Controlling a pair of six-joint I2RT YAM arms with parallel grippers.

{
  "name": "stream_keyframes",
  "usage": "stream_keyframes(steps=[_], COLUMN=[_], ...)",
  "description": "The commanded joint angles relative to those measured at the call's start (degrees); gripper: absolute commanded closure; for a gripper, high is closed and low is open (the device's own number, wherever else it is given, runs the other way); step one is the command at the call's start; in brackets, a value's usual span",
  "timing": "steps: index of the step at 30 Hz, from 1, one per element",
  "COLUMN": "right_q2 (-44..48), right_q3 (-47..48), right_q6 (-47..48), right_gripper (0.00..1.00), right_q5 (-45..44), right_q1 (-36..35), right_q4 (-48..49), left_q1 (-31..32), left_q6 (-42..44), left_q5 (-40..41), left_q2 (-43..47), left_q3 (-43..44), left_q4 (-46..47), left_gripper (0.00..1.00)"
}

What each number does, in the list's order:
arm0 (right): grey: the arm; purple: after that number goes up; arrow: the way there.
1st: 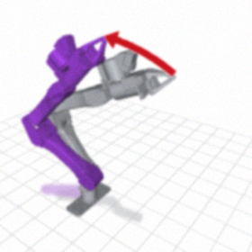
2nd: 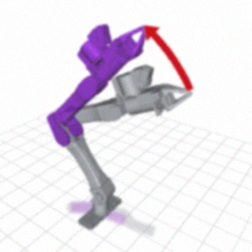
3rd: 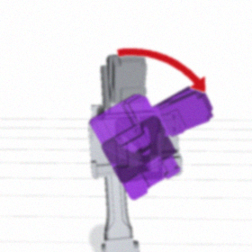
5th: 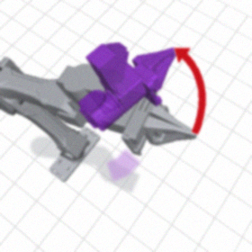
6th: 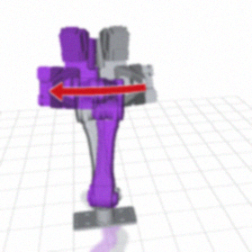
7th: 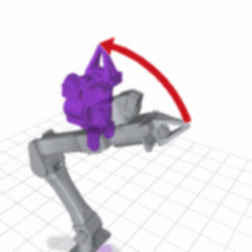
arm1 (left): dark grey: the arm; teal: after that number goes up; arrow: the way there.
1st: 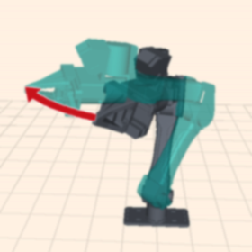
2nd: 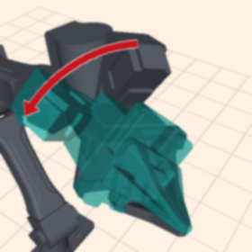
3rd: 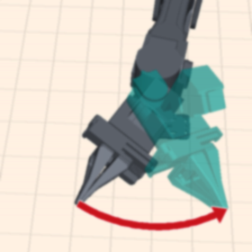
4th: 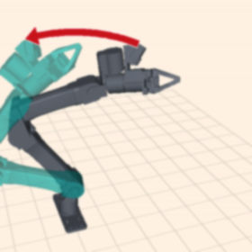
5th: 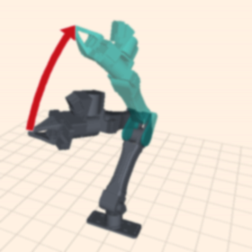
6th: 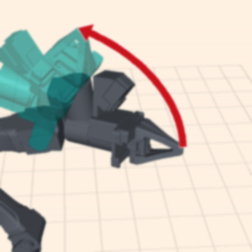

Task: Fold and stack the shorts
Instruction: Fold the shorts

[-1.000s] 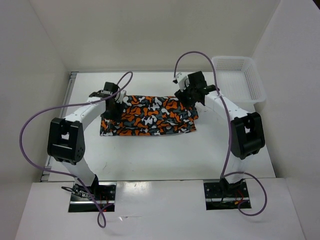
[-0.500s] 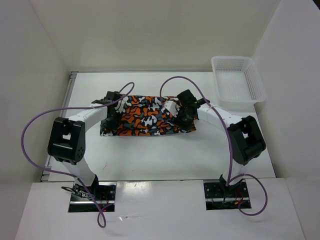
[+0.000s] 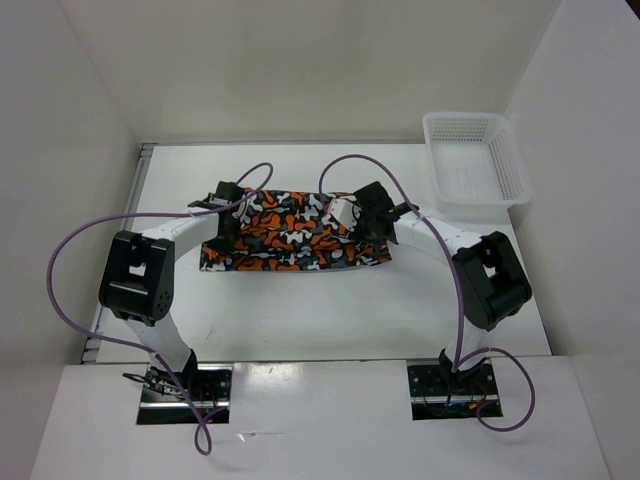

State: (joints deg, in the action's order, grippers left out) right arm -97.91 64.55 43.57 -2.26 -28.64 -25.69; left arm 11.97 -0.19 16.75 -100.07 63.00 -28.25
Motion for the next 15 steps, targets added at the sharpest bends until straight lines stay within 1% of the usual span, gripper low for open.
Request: stream_keyframes(steps=[1,3,6,7,10,13,15], right_q2=[0.3,0.3,-0.4,-0.4,-0.4,1.0,1.0], right_q3=[-0.6,-1.1,-1.1,-1.1,-0.5,1.5,5.0], right_q6=[1.3,1.8,2.5,2.5,3.9,5.2,5.2], right_gripper=[0.77,0.81,0.91,0.99,1.0,1.0,1.0], right_q5=[-3.4,-3.4,-3.4,-3.4,-4.5,-6.1,-6.1], right_q1=[-1.0,-1.0,-1.5,-2.1,-2.1,-2.1,-2.1], right_q4=[5.8,6.6,6.6,6.6,6.6,5.8,3.0], left_q1=[0.2,0.2,0.2,0.2,0.2,-0.5,-1.2], left_q6=[0.2,0.2,0.2,0.2,0.2,0.2,0.2], left_q5=[5.0,6.8,10.4,11.4,16.2,21.2,23.3], left_q2=[0.3,0.3,0.8,0.8,2.0,2.0,2.5], left_q3=[2.0,2.7,3.3,3.3,3.8,7.2,11.4], left_q4=[3.4,4.1,6.4,7.0,10.4,15.4,16.2], left_gripper=[1.0,1.0,1.0,1.0,1.0,1.0,1.0])
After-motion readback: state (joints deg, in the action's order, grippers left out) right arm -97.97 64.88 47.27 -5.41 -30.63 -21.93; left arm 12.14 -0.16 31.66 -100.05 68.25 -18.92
